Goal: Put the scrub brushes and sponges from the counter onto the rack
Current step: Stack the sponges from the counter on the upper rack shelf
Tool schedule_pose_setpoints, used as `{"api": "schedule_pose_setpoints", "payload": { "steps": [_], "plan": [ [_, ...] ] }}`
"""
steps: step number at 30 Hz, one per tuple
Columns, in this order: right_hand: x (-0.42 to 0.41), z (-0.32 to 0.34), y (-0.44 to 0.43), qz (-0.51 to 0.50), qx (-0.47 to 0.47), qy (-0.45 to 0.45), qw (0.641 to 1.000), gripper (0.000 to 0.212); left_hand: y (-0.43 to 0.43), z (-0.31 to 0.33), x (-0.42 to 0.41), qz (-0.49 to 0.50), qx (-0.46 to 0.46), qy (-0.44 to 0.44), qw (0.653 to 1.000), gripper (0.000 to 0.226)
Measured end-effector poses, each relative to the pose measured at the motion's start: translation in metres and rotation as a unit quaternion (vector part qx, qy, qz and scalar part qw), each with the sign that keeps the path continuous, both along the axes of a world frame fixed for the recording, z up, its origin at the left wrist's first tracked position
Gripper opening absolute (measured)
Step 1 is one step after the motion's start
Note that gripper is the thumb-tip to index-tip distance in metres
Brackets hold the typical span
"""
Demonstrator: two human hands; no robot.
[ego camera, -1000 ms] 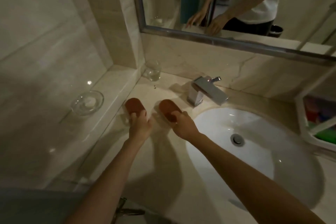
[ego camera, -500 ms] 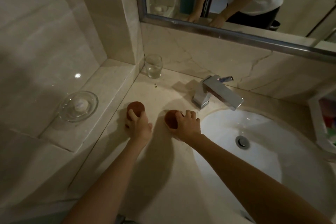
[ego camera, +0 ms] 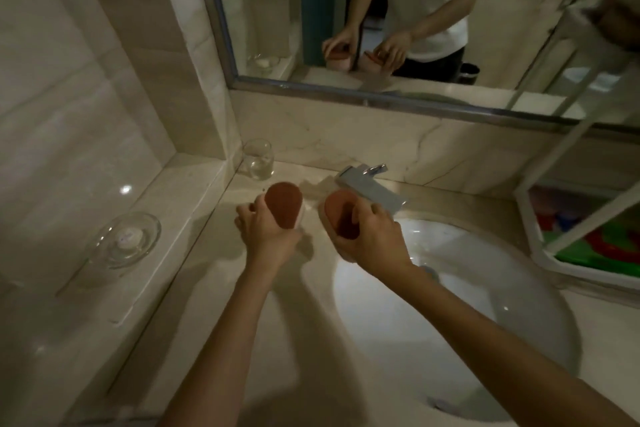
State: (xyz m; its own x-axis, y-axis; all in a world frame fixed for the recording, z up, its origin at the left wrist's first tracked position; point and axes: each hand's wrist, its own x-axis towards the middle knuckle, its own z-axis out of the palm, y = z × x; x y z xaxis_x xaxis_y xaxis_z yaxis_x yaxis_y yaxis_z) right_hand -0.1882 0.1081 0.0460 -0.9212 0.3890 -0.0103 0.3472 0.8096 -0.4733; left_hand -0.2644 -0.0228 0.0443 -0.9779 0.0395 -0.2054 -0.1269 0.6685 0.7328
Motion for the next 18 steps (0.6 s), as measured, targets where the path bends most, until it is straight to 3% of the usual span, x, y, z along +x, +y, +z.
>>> {"api": "schedule_pose_setpoints", "payload": {
  "steps": [7, 12, 15, 18],
  "plan": [
    [0.071, 0.104, 0.079, -0.082, 0.049, 0.168, 0.981, 0.048, 0.095, 0.107, 0.058, -0.117, 0.057, 0.152, 0.980, 0.083],
    [0.141, 0.157, 0.156, -0.137, 0.063, 0.217, 0.965, 0.037, 0.177, 0.153, 0.112, -0.191, 0.063, 0.230, 0.952, 0.077],
    [0.189, 0.180, 0.214, -0.153, 0.055, 0.246, 0.956, 0.047, 0.234, 0.177, 0.151, -0.251, 0.065, 0.271, 0.927, 0.076],
    [0.223, 0.199, 0.263, -0.165, 0.062, 0.277, 0.945, 0.070, 0.280, 0.195, 0.177, -0.323, 0.056, 0.289, 0.900, 0.075]
  ]
}}
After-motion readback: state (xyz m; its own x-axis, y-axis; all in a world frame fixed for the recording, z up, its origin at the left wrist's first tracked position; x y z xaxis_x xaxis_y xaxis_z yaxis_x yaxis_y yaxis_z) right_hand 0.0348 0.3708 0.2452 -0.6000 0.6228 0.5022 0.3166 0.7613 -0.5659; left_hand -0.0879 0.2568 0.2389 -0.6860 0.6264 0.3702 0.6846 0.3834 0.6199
